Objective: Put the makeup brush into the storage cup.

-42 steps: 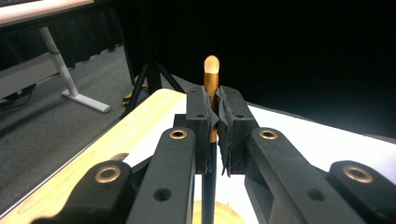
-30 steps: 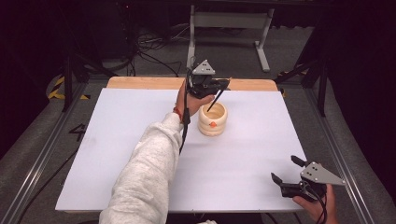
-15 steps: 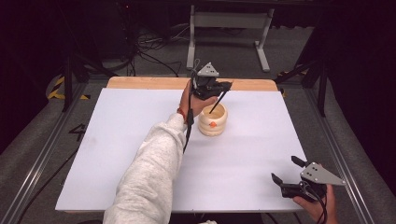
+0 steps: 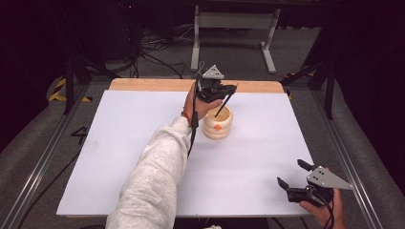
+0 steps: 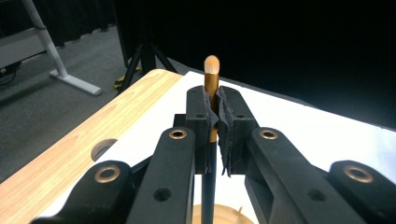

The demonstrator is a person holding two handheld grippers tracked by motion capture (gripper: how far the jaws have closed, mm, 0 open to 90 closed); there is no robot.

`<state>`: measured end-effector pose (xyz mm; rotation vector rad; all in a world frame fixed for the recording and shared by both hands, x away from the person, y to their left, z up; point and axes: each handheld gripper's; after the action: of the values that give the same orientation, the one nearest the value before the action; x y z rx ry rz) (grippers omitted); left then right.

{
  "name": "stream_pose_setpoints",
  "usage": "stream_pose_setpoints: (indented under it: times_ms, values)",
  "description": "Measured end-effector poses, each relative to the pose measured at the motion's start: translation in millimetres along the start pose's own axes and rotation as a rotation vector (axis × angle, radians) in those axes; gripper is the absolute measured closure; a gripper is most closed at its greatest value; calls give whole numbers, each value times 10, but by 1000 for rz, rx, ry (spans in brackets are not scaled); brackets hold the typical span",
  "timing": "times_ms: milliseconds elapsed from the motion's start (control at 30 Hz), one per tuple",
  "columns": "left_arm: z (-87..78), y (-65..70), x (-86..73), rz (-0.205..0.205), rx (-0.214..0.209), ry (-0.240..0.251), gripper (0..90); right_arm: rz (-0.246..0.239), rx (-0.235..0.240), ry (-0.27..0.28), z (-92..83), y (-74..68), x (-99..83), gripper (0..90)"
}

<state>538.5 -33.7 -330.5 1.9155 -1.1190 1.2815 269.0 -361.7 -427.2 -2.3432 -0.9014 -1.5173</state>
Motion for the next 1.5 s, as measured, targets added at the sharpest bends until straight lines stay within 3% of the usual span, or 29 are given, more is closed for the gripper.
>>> stream_pose_setpoints:
  times_ms: [733, 1267, 1467, 1500]
  values:
    - [-40, 2, -41, -2, -1, -19, 837, -1, 5, 0, 7, -8, 6, 79]
    - [-68, -4, -74, 18, -2, -50, 836, -2, 9, -3, 14, -16, 9, 79]
    - [-106, -20, -115, 18, -4, -63, 676, -4, 13, -4, 14, -18, 8, 79]
    - [-118, -23, -121, 18, -14, -67, 683, -4, 13, -4, 14, -19, 8, 79]
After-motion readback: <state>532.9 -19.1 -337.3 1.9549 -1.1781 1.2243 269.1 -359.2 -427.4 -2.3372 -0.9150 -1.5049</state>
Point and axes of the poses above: each handheld gripper's, and its own axes: z roughly forward along the jaws, x roughly out of its top, y roughly to its right, and after that the axes turned 4 degrees about x, right-handed
